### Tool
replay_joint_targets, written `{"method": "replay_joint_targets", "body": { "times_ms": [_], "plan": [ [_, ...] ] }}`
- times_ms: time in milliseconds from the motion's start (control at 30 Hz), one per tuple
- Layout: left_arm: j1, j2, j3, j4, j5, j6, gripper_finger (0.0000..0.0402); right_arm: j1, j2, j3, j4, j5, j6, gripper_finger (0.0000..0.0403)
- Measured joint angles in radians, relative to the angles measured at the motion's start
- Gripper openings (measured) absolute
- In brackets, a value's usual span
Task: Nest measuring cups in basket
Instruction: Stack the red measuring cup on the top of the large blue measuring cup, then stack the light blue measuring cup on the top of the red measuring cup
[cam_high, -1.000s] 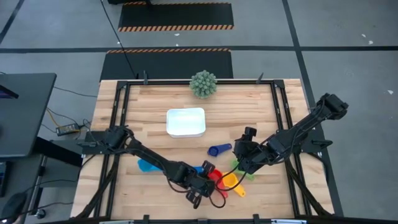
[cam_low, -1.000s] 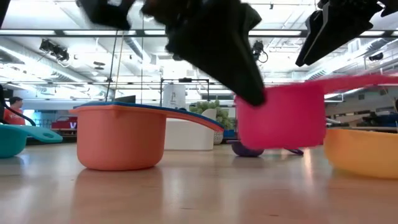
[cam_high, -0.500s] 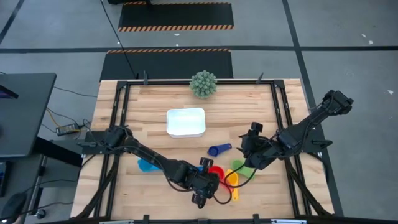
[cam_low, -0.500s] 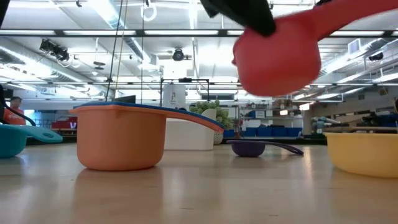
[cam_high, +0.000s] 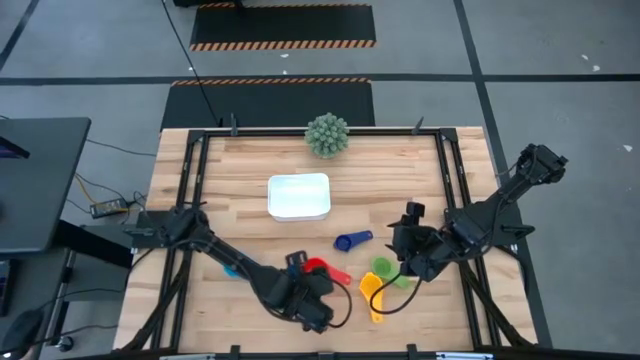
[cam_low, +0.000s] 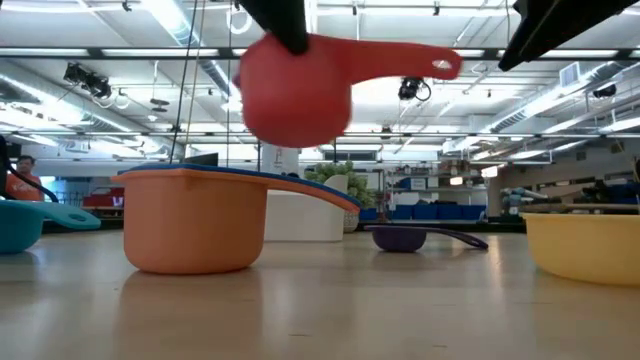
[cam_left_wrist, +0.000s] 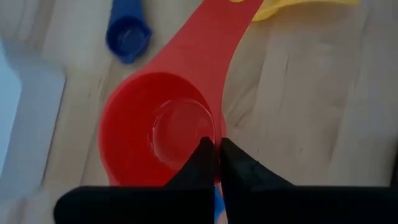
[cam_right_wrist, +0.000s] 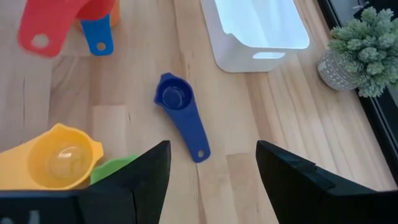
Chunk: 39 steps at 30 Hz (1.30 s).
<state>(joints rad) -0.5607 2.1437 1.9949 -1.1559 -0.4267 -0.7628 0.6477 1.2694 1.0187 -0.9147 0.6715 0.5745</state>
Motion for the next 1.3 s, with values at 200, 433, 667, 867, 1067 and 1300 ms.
{"method": "replay_joint_targets", "body": {
  "times_ms": [200, 433, 667, 867, 1067, 1300],
  "plan": [
    [-0.030, 0.000, -0.001, -0.094, 0.003, -0.218, 0.0008, 0.017, 0.000, 0.000, 0.010, -0.003, -0.027, 0.0244],
    [-0.025, -0.001, -0.089, -0.054, 0.054, -0.379, 0.0008, 0.032, 0.000, 0.000, 0.010, -0.017, -0.038, 0.0244],
    [-0.021, 0.001, -0.159, 0.008, 0.077, -0.430, 0.0010, 0.046, 0.000, 0.000, 0.020, -0.018, -0.053, 0.0244],
    [-0.022, 0.001, -0.159, 0.060, 0.059, -0.402, 0.0018, 0.045, 0.000, 0.000, 0.024, -0.019, -0.055, 0.0244],
    [-0.022, 0.001, -0.159, 0.069, 0.057, -0.404, 0.0097, 0.045, 0.000, 0.000, 0.026, -0.020, -0.055, 0.0244],
    [-0.024, 0.000, -0.106, 0.055, 0.025, -0.328, 0.0186, 0.045, 0.000, 0.000, 0.031, -0.040, -0.055, 0.0244]
  ]
}}
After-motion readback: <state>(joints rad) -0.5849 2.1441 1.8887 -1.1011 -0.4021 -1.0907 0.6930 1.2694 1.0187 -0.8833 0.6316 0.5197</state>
